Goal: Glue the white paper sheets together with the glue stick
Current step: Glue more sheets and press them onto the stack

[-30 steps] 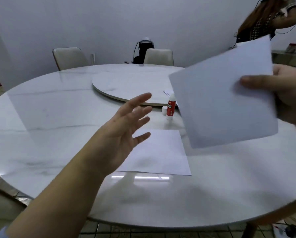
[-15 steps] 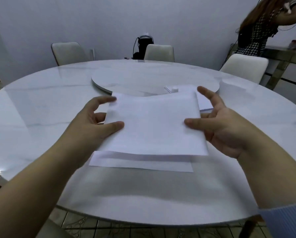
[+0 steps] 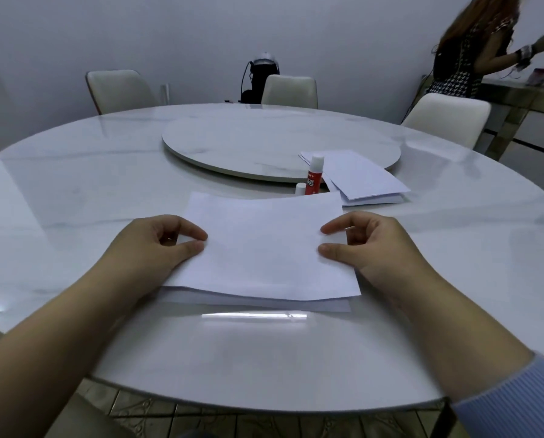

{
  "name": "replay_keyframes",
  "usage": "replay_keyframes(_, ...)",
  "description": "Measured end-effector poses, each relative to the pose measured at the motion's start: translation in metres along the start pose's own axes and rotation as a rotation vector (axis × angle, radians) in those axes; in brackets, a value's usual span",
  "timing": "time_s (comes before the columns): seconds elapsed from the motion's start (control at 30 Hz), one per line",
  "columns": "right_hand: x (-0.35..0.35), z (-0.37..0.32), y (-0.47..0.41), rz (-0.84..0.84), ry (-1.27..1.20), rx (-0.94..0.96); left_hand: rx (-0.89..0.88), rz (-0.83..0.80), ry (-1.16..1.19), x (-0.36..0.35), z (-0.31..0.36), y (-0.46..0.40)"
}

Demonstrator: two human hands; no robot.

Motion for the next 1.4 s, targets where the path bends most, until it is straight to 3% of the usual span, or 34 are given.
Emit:
replay_keyframes(0.67, -0.0086, 0.0021, 0.0015, 0.004, 0.245, 0.05, -0.099, -0.032, -0.188, 0.0014, 0.0001, -0.002)
replay_keyframes(1.4, -0.0093, 0.0006, 0.0031, 0.042, 0.332, 0.089, -0.198, -0.035, -0.301, -0.0003, 0.0037, 0.002)
Point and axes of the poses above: each hand's wrist, its own y-axis away from the middle knuckle, its own x-axis out of the back of the hand, z = x × y, the point moved 9 cm from there along -y, towards the middle knuckle, and after that the axes turned 13 degrees about -x, right-handed, at the moved point
